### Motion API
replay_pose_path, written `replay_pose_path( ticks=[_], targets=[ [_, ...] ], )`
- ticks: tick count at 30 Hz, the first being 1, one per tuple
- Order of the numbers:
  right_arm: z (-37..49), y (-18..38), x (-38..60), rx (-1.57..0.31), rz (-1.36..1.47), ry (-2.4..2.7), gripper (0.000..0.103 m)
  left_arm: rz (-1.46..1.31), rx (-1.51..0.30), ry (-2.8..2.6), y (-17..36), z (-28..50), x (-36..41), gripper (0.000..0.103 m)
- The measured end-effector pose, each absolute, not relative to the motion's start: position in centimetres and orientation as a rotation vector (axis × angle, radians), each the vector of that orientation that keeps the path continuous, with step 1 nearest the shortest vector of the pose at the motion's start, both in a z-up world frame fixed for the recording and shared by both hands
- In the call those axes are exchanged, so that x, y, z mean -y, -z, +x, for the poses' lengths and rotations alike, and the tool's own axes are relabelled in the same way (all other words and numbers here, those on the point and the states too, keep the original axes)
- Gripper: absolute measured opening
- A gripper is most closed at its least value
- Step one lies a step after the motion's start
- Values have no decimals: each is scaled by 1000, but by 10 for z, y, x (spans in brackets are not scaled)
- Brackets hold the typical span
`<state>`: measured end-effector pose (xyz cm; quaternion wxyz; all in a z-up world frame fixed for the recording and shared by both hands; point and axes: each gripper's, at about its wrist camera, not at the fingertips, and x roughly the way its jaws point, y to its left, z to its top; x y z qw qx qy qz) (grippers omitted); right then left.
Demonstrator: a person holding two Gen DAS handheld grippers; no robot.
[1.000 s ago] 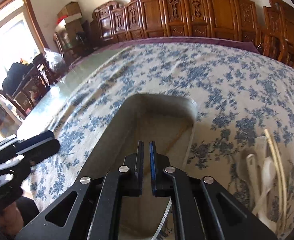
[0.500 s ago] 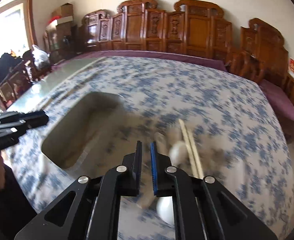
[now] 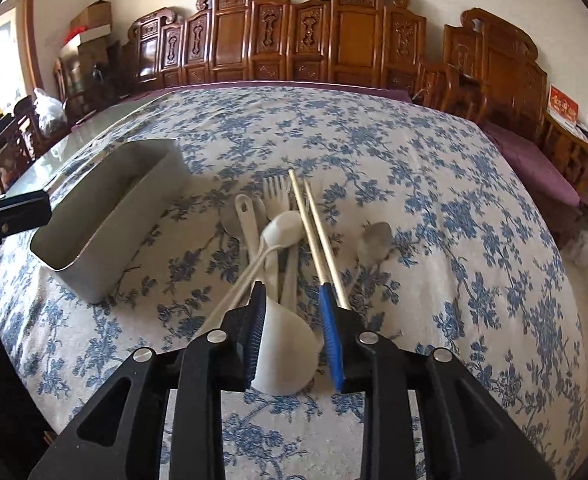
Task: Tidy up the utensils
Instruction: 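Grasp a white plastic spoon with the left tool while the right tool grasps a chopstick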
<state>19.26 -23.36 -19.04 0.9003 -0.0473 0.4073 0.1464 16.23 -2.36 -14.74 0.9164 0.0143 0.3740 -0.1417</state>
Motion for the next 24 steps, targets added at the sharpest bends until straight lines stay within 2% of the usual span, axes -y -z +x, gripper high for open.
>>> replay_pose_path(
  ticks=[14, 17, 24],
  targets=[
    [230, 213, 266, -913, -48, -310, 32, 63, -819, 345, 157, 179, 63, 23],
    [236, 218, 266, -935, -51, -321, 23, 64, -839, 357, 162, 189, 73, 23],
    [246, 224, 276, -973, -24, -327, 22, 68, -885, 383, 179, 212, 98, 23]
  ],
)
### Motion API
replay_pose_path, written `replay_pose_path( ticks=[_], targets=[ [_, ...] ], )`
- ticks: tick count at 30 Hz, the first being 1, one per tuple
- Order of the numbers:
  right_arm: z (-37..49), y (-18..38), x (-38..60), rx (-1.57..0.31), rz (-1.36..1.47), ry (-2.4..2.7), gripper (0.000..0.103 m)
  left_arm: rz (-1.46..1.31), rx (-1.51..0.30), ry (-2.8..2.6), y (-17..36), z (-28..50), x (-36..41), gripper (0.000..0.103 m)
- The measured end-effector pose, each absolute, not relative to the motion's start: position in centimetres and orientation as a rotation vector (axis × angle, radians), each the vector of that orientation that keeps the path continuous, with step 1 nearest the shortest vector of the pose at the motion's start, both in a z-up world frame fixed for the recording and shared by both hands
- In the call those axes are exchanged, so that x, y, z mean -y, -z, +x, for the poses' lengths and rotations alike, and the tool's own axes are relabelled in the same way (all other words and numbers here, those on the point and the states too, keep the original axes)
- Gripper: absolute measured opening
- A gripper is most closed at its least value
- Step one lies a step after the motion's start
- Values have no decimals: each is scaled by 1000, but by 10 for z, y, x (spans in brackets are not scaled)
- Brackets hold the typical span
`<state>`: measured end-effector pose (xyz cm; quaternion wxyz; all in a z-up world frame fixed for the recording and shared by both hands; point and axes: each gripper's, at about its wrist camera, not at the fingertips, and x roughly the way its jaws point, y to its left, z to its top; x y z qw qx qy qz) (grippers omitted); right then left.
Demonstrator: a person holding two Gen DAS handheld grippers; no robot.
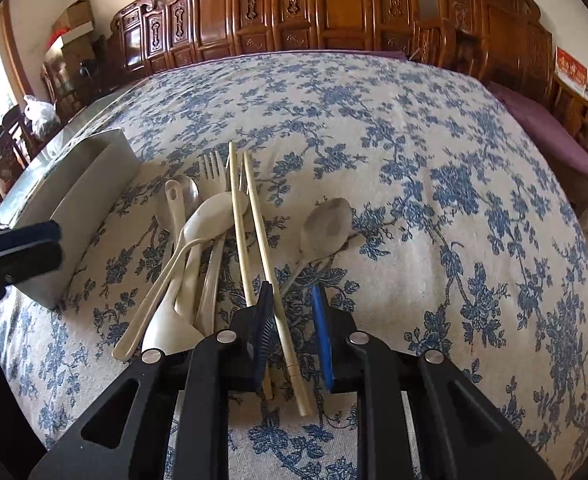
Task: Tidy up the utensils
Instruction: 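Grasp a white plastic spoon with the left tool while the right tool grasps a chopstick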
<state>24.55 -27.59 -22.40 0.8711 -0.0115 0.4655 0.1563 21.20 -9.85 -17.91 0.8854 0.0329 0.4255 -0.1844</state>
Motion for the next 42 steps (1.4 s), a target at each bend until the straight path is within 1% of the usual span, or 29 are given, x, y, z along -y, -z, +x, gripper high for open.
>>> replay_pose_path(
  ticks=[4, 8, 14, 23, 34, 38, 40, 42],
  targets=[
    [245, 225, 278, -990, -15, -335, 20, 62, -904, 390, 188, 221, 107, 23],
    [243, 225, 277, -998, -20, -350, 9, 69, -908, 394, 196, 222, 111, 23],
    [239, 222, 272, -1001, -30, -394, 6, 78, -916, 404, 205, 222, 114, 23],
    [235, 194, 289, -878, 47, -343, 6, 68, -934, 421, 214, 222, 119, 23],
    [238, 197, 292, -872, 60, -311, 6, 47, -994, 450, 229, 238, 132, 23],
    [238, 198, 290, -871, 57, -317, 6, 63, -991, 448, 230, 236, 136, 23],
    [239, 197, 289, -873, 58, -322, 6, 47, -996, 468, 230, 235, 134, 10],
    [239, 197, 289, -870, 58, -324, 6, 59, -993, 461, 229, 234, 134, 9]
  ],
)
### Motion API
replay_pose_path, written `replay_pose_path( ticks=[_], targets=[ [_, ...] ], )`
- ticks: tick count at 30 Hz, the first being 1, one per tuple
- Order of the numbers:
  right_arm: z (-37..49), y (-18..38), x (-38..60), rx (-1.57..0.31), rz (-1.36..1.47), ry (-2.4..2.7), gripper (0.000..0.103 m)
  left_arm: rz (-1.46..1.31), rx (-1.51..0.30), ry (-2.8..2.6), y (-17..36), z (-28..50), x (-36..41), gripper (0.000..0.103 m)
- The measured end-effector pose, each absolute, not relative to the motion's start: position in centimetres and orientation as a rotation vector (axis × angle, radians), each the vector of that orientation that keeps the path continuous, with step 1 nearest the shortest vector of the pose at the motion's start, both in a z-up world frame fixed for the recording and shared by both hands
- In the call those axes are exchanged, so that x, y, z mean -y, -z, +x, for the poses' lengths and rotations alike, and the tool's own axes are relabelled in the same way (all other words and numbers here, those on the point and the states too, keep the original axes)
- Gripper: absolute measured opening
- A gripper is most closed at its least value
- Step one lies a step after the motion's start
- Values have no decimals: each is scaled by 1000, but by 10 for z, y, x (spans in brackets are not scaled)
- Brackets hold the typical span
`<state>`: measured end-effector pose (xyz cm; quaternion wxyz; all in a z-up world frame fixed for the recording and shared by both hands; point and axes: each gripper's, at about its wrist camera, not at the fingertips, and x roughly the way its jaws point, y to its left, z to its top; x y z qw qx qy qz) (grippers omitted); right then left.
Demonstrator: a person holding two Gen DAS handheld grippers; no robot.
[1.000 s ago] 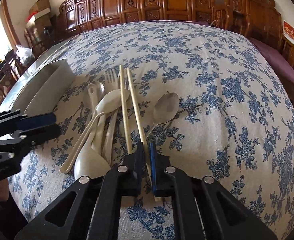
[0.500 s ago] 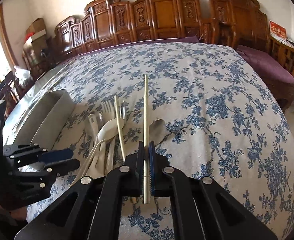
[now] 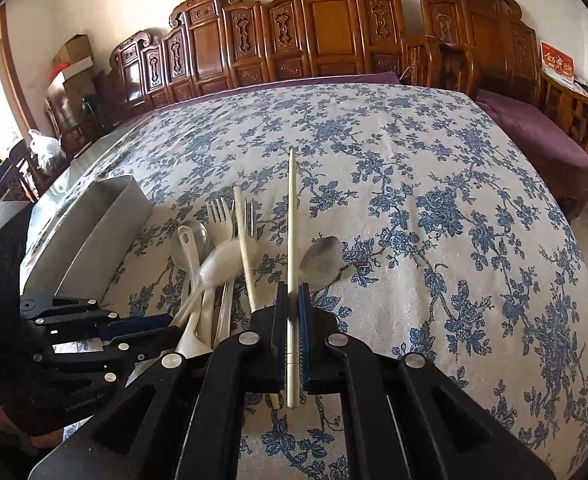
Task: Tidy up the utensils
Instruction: 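Grasp a white plastic spoon with the left tool while the right tool grasps a chopstick, then carry the white spoon over the tray with the left tool while the right tool carries its chopstick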
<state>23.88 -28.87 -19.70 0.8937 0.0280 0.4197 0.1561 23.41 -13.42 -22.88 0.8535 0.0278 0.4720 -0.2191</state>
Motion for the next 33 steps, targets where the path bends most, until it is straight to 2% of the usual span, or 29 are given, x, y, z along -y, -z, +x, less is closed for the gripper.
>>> replay_pose_path(
  ticks=[25, 33],
  targets=[
    [220, 181, 248, -827, 20, -410, 6, 40, -806, 373, 150, 201, 74, 9],
    [205, 184, 224, -846, -8, -441, 6, -20, -832, 334, 141, 191, 44, 9]
  ],
)
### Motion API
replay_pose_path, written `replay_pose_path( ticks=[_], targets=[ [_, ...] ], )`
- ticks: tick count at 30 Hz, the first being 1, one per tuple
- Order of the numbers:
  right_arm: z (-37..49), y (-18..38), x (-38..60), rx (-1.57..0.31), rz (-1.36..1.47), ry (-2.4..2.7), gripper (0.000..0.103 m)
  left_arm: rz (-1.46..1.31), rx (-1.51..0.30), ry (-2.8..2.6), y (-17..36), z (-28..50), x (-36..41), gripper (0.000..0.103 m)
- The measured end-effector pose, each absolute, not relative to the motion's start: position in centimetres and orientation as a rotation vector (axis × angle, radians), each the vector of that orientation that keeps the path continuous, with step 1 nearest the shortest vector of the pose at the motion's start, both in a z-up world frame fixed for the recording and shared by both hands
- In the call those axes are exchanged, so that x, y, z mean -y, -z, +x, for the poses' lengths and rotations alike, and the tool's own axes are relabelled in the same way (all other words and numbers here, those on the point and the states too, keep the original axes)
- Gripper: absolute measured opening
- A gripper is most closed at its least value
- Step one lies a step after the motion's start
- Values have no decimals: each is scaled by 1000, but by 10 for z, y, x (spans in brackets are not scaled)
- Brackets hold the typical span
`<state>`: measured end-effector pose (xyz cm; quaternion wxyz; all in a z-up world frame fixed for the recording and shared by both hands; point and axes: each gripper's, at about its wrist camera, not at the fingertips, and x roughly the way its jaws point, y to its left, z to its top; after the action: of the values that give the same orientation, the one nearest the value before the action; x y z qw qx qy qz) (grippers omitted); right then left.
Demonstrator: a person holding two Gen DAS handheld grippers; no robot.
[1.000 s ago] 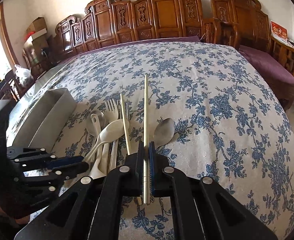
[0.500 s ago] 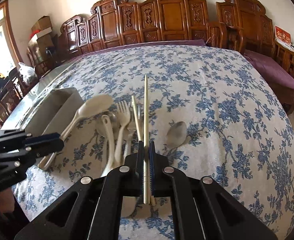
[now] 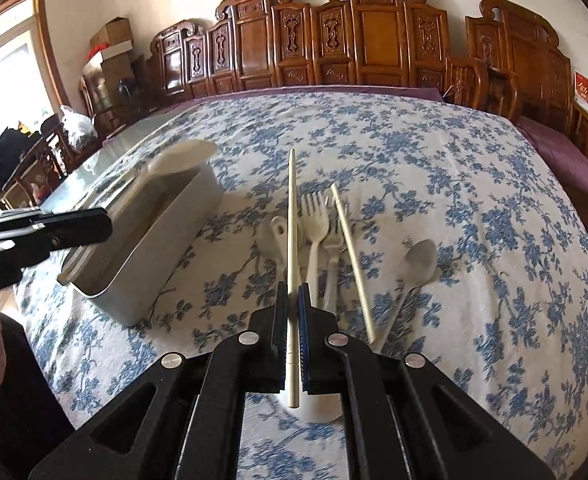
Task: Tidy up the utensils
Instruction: 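Carry the white spoon over the tray with the left tool while the right tool carries its chopstick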
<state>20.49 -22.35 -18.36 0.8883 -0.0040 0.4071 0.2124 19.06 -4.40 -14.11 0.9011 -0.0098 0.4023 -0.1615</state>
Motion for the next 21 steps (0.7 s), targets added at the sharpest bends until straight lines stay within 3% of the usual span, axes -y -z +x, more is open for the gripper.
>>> replay_pose_path(
  ticks=[21],
  targets=[
    [152, 135, 169, -787, -56, -531, 6, 6, -818, 189, 118, 152, -26, 9]
  ],
)
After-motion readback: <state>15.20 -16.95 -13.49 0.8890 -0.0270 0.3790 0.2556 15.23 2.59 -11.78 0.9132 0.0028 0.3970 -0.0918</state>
